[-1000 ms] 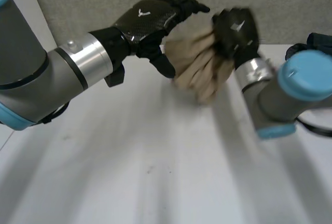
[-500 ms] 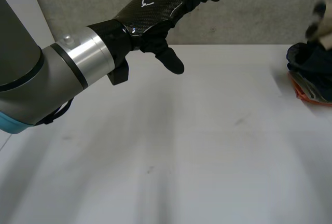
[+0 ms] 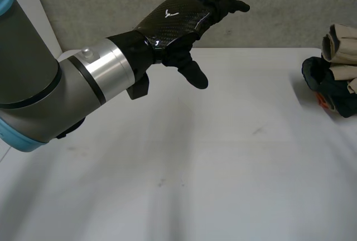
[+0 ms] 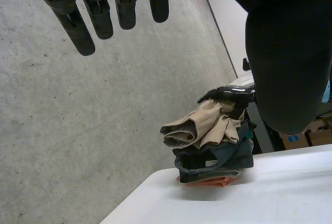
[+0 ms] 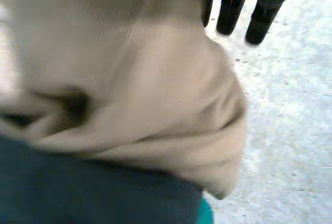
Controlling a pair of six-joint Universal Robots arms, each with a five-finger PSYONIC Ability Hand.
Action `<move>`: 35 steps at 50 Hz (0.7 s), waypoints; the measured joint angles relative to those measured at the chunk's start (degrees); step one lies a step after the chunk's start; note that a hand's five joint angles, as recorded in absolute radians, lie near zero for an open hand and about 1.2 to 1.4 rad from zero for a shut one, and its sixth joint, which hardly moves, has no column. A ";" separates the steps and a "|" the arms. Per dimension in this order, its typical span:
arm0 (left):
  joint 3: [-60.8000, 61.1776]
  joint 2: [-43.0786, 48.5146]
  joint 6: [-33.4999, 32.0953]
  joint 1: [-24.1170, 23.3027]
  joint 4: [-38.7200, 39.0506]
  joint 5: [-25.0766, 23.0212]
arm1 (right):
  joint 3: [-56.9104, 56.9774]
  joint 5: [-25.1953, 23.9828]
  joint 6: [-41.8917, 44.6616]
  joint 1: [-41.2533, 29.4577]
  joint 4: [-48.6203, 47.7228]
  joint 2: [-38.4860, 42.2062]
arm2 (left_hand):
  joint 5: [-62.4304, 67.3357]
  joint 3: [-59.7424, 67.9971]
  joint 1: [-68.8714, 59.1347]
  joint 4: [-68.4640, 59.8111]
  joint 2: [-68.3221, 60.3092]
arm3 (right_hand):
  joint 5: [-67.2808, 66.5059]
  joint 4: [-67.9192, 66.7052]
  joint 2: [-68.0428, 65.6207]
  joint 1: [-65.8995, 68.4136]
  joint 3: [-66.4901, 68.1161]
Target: Fold the laundry.
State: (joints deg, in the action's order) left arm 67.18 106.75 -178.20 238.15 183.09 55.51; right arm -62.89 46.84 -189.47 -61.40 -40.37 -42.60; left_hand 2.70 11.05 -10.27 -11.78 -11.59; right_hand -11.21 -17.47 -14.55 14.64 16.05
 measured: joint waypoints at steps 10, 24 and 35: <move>-0.05 -0.66 0.25 -0.93 -0.02 0.04 | -4.94 8.75 11.64 3.40 13.30 -10.03 | 0.00 0.00 0.00 0.00 0.00 | 8.67 5.21 2.17 -1.42 -3.67; 0.24 -2.74 0.46 -0.85 -0.02 0.50 | -6.39 29.02 30.03 12.27 27.31 -24.26 | 0.00 0.00 0.00 0.00 0.00 | 8.72 5.21 2.17 -1.42 -3.67; 1.01 -6.82 0.42 0.10 -0.18 9.68 | -11.62 32.02 28.42 -2.24 19.68 -39.80 | 0.00 -0.01 0.00 0.07 0.08 | 8.72 5.21 2.17 -1.42 -3.67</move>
State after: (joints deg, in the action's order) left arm 68.19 99.93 -177.78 238.25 182.91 65.19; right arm -74.51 78.86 -161.04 -63.64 -20.70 -82.40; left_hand 2.70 11.04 -10.27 -11.71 -11.51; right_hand -2.49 -12.26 -12.38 13.22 12.39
